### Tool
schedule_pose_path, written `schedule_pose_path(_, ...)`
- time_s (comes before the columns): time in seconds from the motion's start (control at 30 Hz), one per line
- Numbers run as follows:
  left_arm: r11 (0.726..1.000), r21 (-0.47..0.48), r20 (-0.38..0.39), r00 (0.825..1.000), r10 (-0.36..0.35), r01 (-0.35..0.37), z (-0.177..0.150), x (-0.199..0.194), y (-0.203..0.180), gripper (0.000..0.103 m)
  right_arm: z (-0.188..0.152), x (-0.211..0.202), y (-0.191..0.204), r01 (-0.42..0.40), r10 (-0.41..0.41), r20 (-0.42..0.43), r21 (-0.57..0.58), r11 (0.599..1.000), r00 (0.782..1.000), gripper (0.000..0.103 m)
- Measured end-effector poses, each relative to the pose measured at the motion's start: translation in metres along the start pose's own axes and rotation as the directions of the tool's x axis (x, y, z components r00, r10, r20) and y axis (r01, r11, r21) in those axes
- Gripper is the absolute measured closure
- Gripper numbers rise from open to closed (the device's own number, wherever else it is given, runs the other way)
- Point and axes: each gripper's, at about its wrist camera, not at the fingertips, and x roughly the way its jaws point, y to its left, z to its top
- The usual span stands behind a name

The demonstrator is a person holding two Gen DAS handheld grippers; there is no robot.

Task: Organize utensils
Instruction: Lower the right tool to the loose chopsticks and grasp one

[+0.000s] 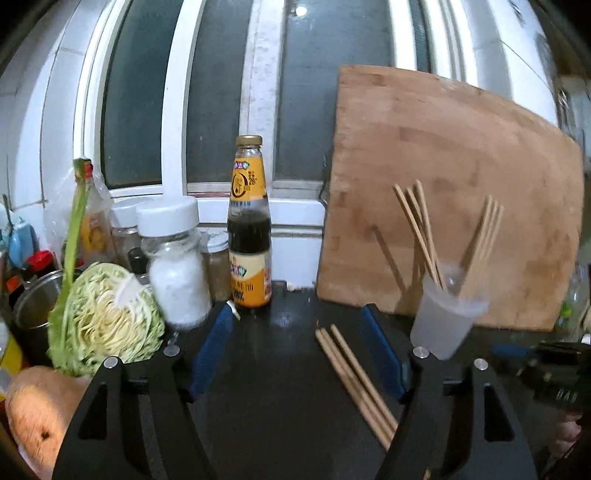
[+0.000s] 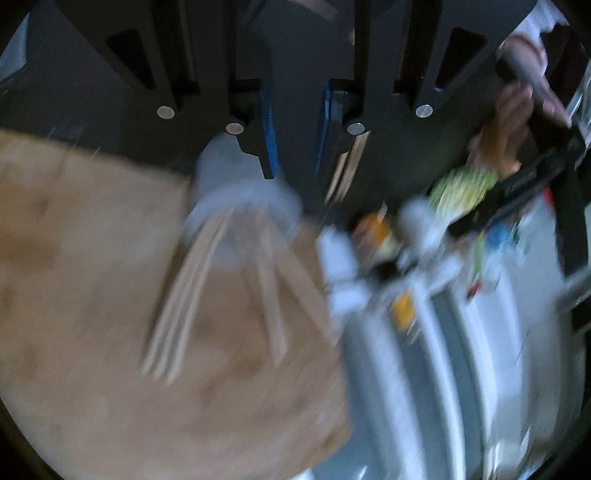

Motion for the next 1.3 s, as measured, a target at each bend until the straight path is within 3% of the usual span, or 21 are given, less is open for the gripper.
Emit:
schedule_pose_path(0.1,1.000,0.030,-0.013,1.000,-0.009,0.009,-0.015,-0.008,-0.008,0.029,-0.022,0.018,0.027,-0.010,-0.009,-0.166,-0.113,0.994,0.986,0.081)
schedule_pose_path(0.27,0.996,-0.062,-0.027,0.998,-0.063,0.062,-0.024,-0.015,0.000,0.029,-0.047,0.019,0.049,-0.073,0.013,-0.259,-0.222,0.972,0.966,0.081)
schedule_pose_path(0.47,0.998,-0.058,-0.002,1.000,0.000,0.000,-0.037,-0.028,0.000,0.028,-0.060,0.023,0.068,-0.053,-0.041,-0.292,-0.309,0.950,0.955,0.081)
schedule_pose_path(0.83,0.999,-0.049,0.010,1.000,-0.004,0.004,-0.043,-0.025,-0.004,0.028,-0.067,0.047,0.088,0.005,-0.168,-0.352,-0.420,0.908,0.921,0.081)
schedule_pose_path(0.97,0.998,-0.056,0.028,0.999,0.021,-0.019,-0.043,-0.028,0.002,0.028,-0.066,0.054,0.093,0.042,-0.212,-0.331,-0.454,0.890,0.920,0.081)
schedule_pose_path(1.1,0.998,-0.062,0.032,0.999,0.007,-0.005,-0.046,-0.033,0.006,0.027,-0.066,0.057,0.093,0.068,-0.237,-0.317,-0.463,0.884,0.919,0.092)
schedule_pose_path(1.3,0.998,-0.068,0.030,1.000,-0.001,0.003,-0.048,-0.038,0.008,0.027,-0.067,0.053,0.089,0.078,-0.236,-0.305,-0.451,0.889,0.923,0.099)
